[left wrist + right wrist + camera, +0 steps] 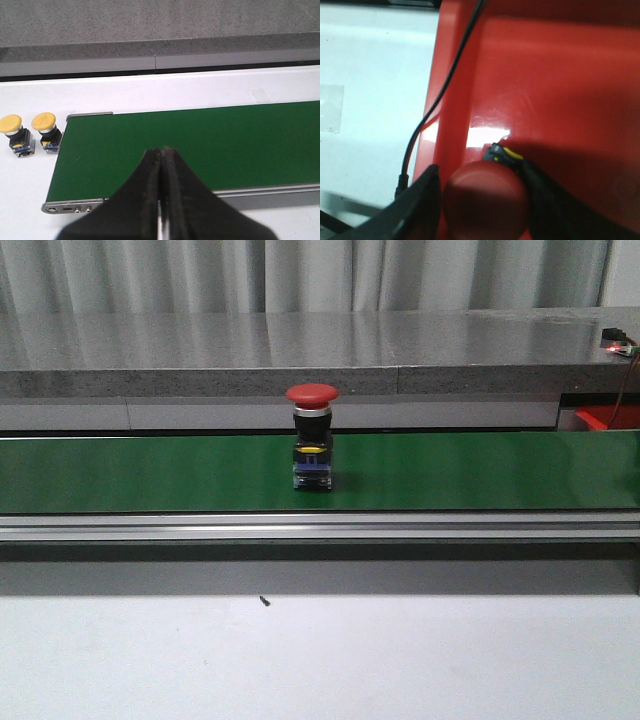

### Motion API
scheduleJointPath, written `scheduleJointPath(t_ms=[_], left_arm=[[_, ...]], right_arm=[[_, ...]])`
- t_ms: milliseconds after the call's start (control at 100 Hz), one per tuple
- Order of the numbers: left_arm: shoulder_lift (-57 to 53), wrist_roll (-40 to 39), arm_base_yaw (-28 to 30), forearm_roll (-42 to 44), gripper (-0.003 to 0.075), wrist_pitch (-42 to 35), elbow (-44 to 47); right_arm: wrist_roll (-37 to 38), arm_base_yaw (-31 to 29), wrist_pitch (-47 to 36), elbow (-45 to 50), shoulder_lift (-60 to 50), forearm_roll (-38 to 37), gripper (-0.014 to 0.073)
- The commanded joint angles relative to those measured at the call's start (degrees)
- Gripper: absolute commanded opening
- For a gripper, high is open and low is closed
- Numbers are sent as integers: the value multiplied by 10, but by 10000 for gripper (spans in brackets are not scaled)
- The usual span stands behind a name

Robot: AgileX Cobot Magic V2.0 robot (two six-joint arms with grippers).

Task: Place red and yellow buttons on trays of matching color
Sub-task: 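Lift the red button and drop it into the red tray, then grasp the second red button at the belt end with the right gripper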

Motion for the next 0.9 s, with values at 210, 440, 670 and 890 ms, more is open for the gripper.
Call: scheduleJointPath(t_ms=[210,440,670,890], left_arm=[[0,0,-3,-11,-20,-40,-16],[0,0,-3,-11,-20,-40,-16],[0,0,-3,-11,-20,-40,-16],[0,0,-3,-10,-20,-40,-16]], right_arm=[[-2,0,-15,-21,-42,16,458],[-2,-6,-29,-21,-86,16,458],[-3,4,1,-21,-150,19,458],[-5,29,60,1,-202,19,458]])
